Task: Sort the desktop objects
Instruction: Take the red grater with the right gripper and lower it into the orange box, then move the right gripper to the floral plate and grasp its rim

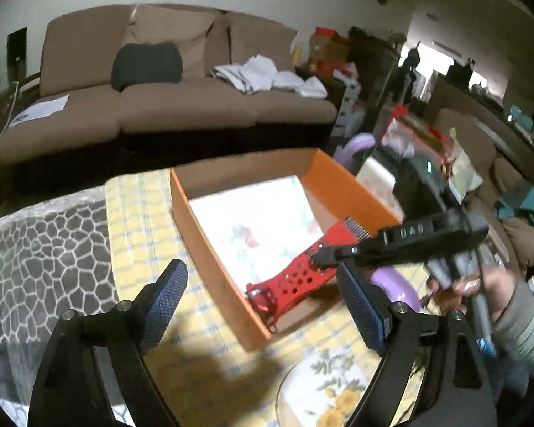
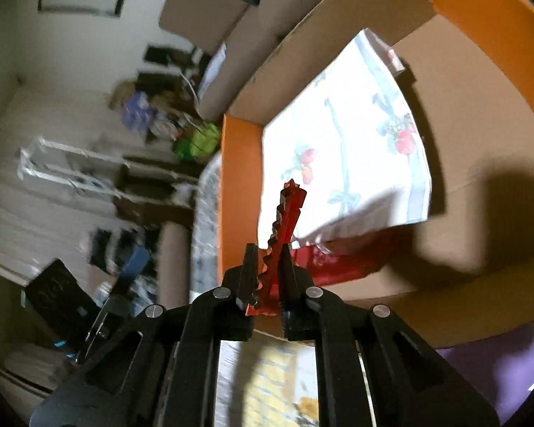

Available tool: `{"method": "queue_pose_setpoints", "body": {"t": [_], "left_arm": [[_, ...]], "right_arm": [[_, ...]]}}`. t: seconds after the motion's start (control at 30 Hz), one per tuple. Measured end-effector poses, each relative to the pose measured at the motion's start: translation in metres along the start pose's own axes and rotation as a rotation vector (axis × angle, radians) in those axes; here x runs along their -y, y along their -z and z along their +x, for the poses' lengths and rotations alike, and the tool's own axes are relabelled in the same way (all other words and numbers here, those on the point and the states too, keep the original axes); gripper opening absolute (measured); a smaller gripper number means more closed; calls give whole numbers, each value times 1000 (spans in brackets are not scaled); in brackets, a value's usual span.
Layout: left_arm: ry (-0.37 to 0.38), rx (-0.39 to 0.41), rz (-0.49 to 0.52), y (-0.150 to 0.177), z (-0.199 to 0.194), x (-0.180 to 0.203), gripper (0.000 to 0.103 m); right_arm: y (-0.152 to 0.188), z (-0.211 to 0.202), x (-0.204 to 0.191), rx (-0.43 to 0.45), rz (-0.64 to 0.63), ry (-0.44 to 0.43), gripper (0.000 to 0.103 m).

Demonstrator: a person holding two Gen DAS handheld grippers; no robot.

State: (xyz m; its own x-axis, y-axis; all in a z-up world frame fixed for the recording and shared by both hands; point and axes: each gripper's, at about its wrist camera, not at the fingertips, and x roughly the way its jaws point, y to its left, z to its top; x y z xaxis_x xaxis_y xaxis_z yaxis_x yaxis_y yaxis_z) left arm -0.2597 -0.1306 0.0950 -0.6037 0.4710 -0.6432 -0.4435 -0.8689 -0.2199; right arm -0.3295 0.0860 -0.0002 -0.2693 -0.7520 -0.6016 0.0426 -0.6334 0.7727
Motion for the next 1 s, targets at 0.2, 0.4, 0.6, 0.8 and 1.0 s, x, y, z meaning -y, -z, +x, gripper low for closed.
{"method": "queue_pose_setpoints", "body": {"t": [0.2,0.4,0.6,0.8,1.0], "left_arm": [[-4,-44,67,12,3,22,88],[-22,-65,83,20,-7,34,88],[-48,-160,98,60,-20,47,88],[-56,-290,-63,130,-17,32,88],[-59,-302,-260,165,-9,13,86]], "right_arm": [[4,-34,-58,-52,-239,402,101],[3,-81,-80,29,-329,412,100],[44,-93,-79,44,-377,329,100],[109,-78,-49,-80,-349,225,85],[139,-42,3,-172,-199,213,61]]}}
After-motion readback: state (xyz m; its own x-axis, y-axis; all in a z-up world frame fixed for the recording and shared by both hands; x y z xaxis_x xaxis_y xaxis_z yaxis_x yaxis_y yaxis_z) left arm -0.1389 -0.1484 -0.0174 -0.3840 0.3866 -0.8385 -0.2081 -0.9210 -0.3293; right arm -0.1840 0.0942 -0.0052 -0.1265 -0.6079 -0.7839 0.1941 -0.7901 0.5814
